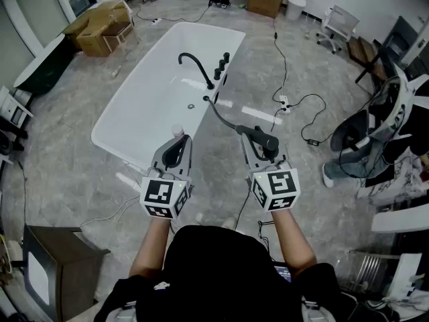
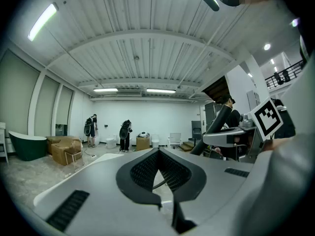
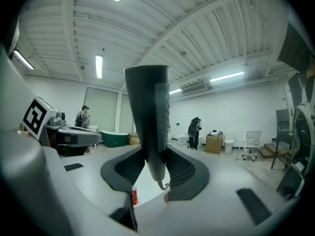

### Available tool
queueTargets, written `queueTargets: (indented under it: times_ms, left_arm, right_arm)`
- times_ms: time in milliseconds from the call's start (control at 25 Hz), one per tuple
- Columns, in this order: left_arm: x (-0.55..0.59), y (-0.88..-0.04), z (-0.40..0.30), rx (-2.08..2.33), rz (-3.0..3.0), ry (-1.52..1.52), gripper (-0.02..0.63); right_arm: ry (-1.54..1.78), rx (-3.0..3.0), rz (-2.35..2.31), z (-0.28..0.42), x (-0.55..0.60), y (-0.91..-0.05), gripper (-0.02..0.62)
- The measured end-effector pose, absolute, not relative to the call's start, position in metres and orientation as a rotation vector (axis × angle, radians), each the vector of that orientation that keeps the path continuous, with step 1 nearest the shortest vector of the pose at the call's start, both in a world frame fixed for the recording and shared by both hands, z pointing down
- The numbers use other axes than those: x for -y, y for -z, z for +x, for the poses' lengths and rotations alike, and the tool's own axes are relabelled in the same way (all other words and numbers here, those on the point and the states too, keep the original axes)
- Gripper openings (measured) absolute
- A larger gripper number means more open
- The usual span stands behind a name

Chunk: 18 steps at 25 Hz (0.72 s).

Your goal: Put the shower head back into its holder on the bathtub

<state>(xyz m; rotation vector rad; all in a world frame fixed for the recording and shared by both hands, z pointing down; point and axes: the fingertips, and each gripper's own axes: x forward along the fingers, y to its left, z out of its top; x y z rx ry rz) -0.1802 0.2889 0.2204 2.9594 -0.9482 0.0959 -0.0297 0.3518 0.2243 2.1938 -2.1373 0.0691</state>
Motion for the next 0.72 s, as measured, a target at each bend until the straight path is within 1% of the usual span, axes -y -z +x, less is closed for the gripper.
queueTargets:
  times_ms: [320,720]
  left_arm:
    - [-0.304,-0.242,-0.155,0.967,2.947,-0.136,0.012]
    - [-0.288,-0.24,-0.149,1.011,2.925,-0.128,0.011]
  right_arm:
    - [-0.061,2.177,2.171,-0.004,-0.362,-0.236,0.144]
    - [-0.055,2.202,2.172,0.012,-0.345,-0.232,0.144]
